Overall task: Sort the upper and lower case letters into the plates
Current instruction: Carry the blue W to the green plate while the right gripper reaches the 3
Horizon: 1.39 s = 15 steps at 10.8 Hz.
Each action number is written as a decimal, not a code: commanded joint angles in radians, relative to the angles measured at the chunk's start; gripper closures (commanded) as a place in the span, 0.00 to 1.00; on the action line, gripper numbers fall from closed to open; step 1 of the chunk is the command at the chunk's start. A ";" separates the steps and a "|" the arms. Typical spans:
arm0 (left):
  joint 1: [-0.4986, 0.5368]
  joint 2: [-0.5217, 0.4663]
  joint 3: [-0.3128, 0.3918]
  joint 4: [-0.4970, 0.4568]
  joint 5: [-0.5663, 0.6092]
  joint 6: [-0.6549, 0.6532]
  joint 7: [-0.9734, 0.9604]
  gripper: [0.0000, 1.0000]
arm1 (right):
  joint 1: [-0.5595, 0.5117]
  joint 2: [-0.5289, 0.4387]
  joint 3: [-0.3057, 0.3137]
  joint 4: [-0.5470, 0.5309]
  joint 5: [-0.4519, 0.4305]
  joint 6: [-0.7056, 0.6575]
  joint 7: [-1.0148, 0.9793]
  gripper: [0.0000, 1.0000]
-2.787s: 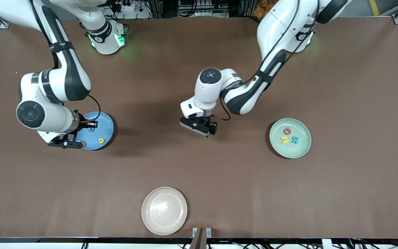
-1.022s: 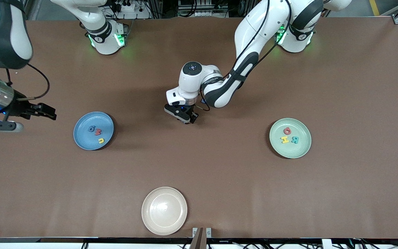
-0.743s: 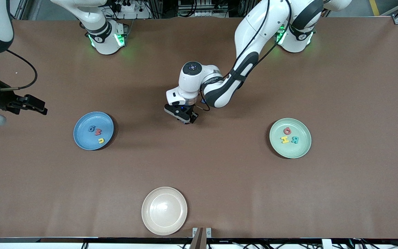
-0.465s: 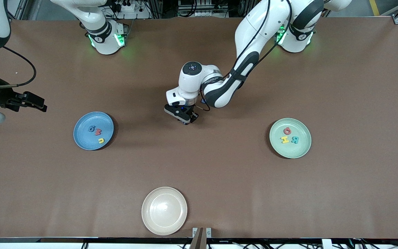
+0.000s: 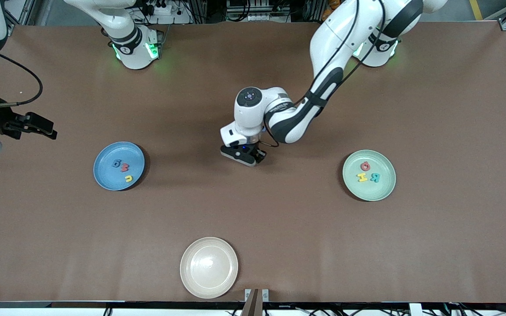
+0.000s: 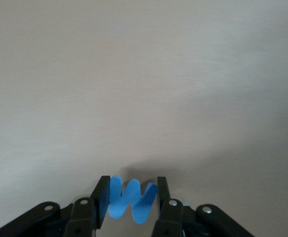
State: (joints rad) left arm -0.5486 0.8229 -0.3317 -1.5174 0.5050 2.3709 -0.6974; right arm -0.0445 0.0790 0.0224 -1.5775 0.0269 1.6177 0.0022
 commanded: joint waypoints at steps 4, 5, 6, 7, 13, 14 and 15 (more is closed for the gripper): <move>0.480 -0.198 -0.237 -0.214 0.018 -0.216 0.270 1.00 | 0.020 0.064 0.057 0.010 0.012 -0.004 0.099 0.00; 0.580 -0.253 -0.274 -0.286 0.018 -0.216 0.323 1.00 | 0.078 0.077 0.056 0.005 -0.001 0.025 0.120 0.00; 0.704 -0.287 -0.324 -0.349 0.018 -0.207 0.378 1.00 | 0.092 0.100 0.063 0.001 0.001 0.056 0.183 0.00; 0.866 -0.289 -0.410 -0.392 0.018 -0.193 0.421 1.00 | 0.133 0.113 0.085 -0.027 -0.002 0.085 0.268 0.00; 1.216 -0.265 -0.570 -0.541 0.020 -0.078 0.524 1.00 | 0.386 0.267 0.276 -0.145 -0.067 0.335 0.480 0.00; 1.211 -0.251 -0.570 -0.540 0.018 -0.058 0.504 1.00 | 0.411 0.300 0.309 -0.148 -0.077 0.367 0.428 0.00; 1.202 -0.246 -0.570 -0.540 0.020 -0.044 0.465 1.00 | 0.413 0.320 0.356 -0.153 -0.087 0.411 0.342 0.00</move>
State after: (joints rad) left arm 0.6578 0.5728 -0.8900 -2.0484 0.5096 2.3009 -0.1762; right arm 0.3759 0.3664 0.3207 -1.7359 -0.0347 1.9880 0.4328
